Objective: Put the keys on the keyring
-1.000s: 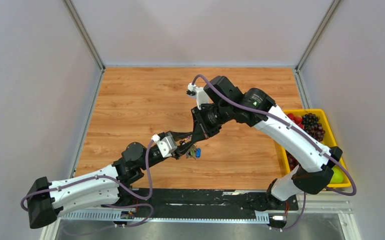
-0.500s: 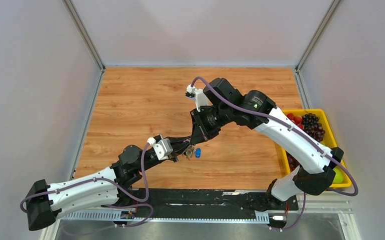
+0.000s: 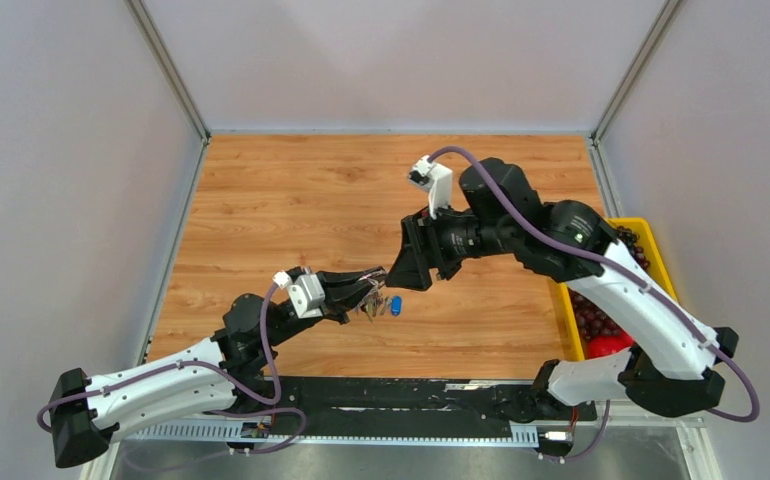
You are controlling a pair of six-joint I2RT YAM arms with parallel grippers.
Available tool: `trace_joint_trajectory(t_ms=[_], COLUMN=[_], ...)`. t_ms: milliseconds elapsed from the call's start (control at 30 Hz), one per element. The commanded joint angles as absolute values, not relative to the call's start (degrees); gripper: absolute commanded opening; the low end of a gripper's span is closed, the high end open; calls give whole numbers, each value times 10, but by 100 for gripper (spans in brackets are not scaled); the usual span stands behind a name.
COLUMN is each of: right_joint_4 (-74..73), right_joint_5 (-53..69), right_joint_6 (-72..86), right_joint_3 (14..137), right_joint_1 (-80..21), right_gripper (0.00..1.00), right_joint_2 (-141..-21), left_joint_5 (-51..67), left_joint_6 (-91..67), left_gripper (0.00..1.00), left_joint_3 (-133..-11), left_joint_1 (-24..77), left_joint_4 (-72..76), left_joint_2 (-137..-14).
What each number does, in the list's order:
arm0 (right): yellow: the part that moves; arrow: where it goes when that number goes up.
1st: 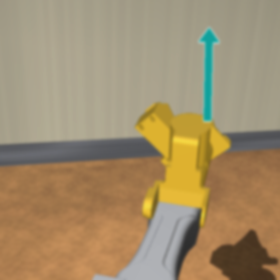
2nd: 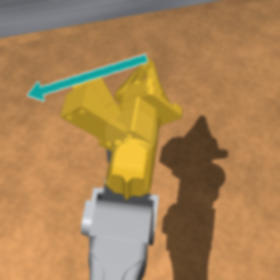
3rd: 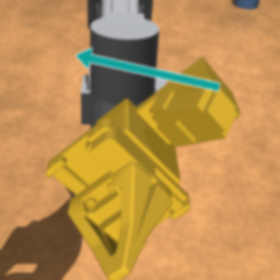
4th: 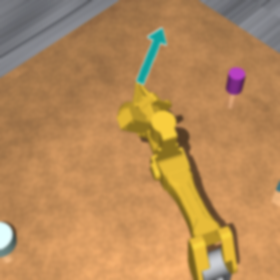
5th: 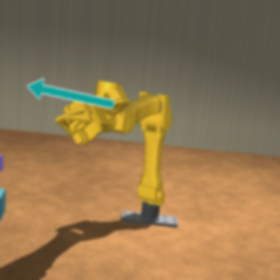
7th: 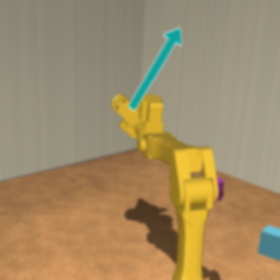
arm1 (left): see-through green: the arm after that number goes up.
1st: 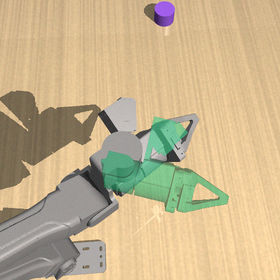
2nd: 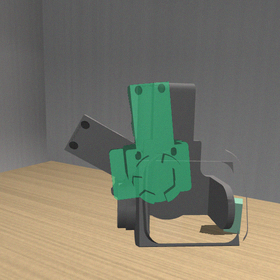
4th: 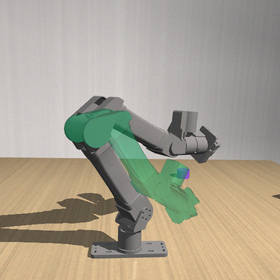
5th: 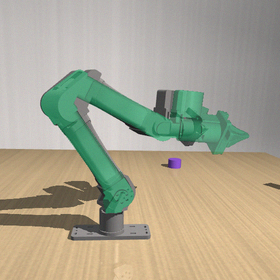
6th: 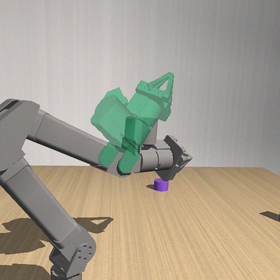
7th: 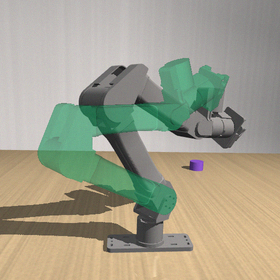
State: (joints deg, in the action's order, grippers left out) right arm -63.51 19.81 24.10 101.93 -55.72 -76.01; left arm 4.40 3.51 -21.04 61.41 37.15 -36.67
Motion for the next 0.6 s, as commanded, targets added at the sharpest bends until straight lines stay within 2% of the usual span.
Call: trace_joint_trajectory(t_ms=[0,100,233,267,367,567], right_joint_4=[-551,-490,-399,-386,-340,-254], right_joint_5=[135,105,85,61,34,102], right_joint_6=[232,212,192,200,200,190], right_joint_3=[987,928,853,841,800,726], right_joint_1=[-559,-559,-558,-558,-558,-559], right_gripper=[66,74,96,99,100,98], right_joint_2=[-696,-649,-598,-589,-566,-547], left_joint_5=[32,8,-42,-56,-78,-126], left_joint_6=[-4,-32,-43,-44,-63,-111], left_gripper=[1,0,0,0,0,0], left_joint_3=[-238,-259,-291,-296,-318,-346], left_joint_1=[613,613,613,613,614,613], left_joint_4=[376,339,269,256,209,136], left_joint_2=[-359,-360,-355,-352,-340,-313])
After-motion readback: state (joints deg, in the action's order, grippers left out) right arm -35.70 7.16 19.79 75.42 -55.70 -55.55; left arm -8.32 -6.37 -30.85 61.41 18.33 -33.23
